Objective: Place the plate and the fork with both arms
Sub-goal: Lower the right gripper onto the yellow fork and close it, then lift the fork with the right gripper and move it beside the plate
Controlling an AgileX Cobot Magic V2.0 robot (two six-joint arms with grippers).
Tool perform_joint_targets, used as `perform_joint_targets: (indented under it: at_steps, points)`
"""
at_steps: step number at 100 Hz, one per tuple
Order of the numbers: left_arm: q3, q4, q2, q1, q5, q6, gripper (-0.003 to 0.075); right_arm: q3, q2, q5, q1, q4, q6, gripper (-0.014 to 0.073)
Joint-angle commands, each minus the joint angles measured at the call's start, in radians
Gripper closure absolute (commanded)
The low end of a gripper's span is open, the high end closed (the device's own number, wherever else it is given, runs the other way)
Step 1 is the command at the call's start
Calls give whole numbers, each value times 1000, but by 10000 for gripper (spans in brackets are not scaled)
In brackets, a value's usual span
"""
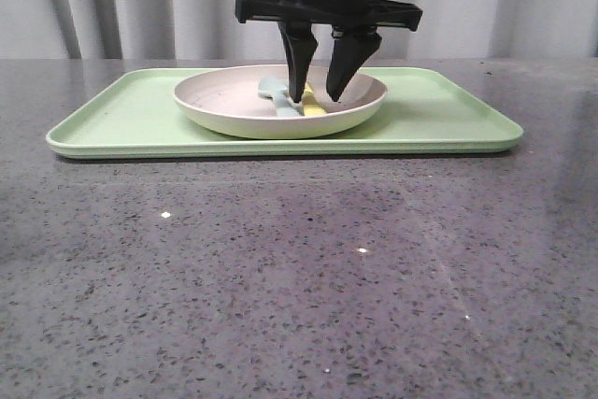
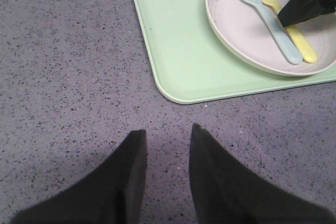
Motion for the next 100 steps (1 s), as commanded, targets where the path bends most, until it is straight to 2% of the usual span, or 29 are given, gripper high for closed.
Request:
perform_joint_targets:
  at_steps: [1,31,55,67,100]
  points:
    - [-27,-14,-7,2,-60,-11,521,-34,-48,-17,-1,-1,-3,265]
    - [-27,-14,-7,2,-60,-11,521,-34,-31,-3,-1,-1,-3,279]
    - [-27,-14,-7,2,-60,-11,521,-42,-32,21,-1,-3,-3,556]
    - [-27,-14,-7,2,-60,-11,521,-47,-42,26,-1,-6,-3,632]
    - [-27,-14,-7,2,-60,-11,522,-47,-121,82,-4,-78,-3,641]
